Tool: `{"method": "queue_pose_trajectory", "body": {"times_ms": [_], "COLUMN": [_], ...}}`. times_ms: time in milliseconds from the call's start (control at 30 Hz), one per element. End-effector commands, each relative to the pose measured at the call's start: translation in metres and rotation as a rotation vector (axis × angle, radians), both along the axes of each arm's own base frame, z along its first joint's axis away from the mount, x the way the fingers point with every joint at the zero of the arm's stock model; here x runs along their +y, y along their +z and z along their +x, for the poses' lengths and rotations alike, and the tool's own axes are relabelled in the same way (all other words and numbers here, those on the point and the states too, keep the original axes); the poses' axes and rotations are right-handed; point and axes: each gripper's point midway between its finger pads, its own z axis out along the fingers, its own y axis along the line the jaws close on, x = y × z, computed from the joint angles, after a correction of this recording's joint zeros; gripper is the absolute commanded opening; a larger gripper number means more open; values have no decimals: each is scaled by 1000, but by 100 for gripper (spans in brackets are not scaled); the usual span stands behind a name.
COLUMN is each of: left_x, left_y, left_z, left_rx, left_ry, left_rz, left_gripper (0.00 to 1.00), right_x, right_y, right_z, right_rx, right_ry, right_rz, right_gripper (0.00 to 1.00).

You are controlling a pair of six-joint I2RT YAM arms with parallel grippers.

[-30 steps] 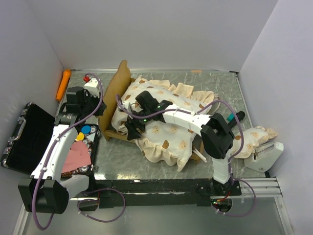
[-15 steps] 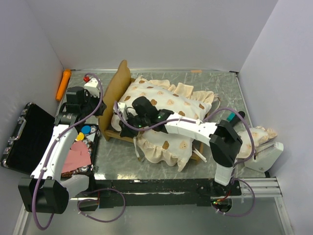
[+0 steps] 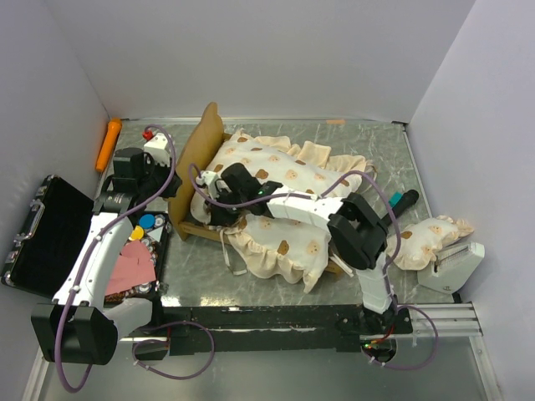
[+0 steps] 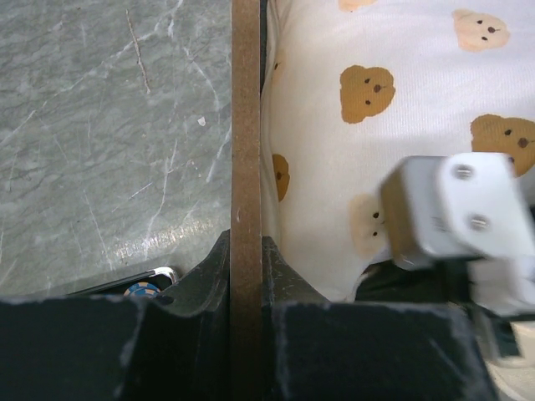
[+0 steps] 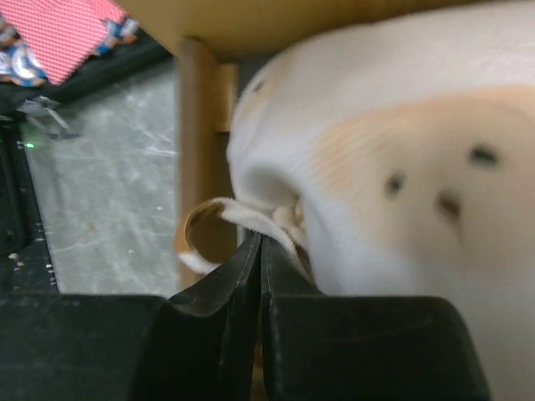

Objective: Set up the pet bed

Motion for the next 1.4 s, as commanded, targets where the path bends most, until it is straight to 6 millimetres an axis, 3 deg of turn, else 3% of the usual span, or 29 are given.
{"method": "queue_pose_trajectory", "body": {"times_ms": [0, 200, 300, 433, 567, 767, 833, 867, 1000, 1167, 1267, 1367], "left_x": [-36, -40, -41, -41, -42, -41, -41, -40, -36, -35, -35, -35], "left_y": [3, 7, 6, 5, 9, 5, 4, 4, 8, 10, 10, 11], "left_z": [-7, -7, -7, -8, -9, -7, -7, -7, -4, -3, -4, -4], "left_rx": [39, 40, 43, 51, 40, 49, 48, 49, 32, 28, 27, 27], "left_ry": [-89, -113, -115, -116, -120, -115, -111, -108, -83, -71, -73, -73], "left_rz": [-198, -214, -218, -222, -226, -221, -221, -220, -212, -210, -210, -212], "left_gripper": [1, 1, 1, 1, 1, 1, 1, 1, 1, 1, 1, 1], "right_x": [4, -10, -20, -28, -35, -41, -43, -44, -35, -25, -22, -20], "right_y": [-30, -66, -81, -109, -131, -151, -143, -136, -73, -4, 14, 15], "right_z": [-14, -63, -71, -55, -53, -44, -34, -30, -30, -25, -23, -20], "right_rx": [92, 233, 301, 372, 388, 397, 347, 322, 179, 30, -10, -13], "right_ry": [110, 332, 365, 300, 266, 191, 130, 112, 108, 90, 103, 109], "right_rz": [-42, -97, -134, -205, -303, -386, -381, -374, -249, -98, -67, -83], "right_gripper": [9, 6, 5, 3, 4, 4, 6, 13, 30, 34, 40, 46]}}
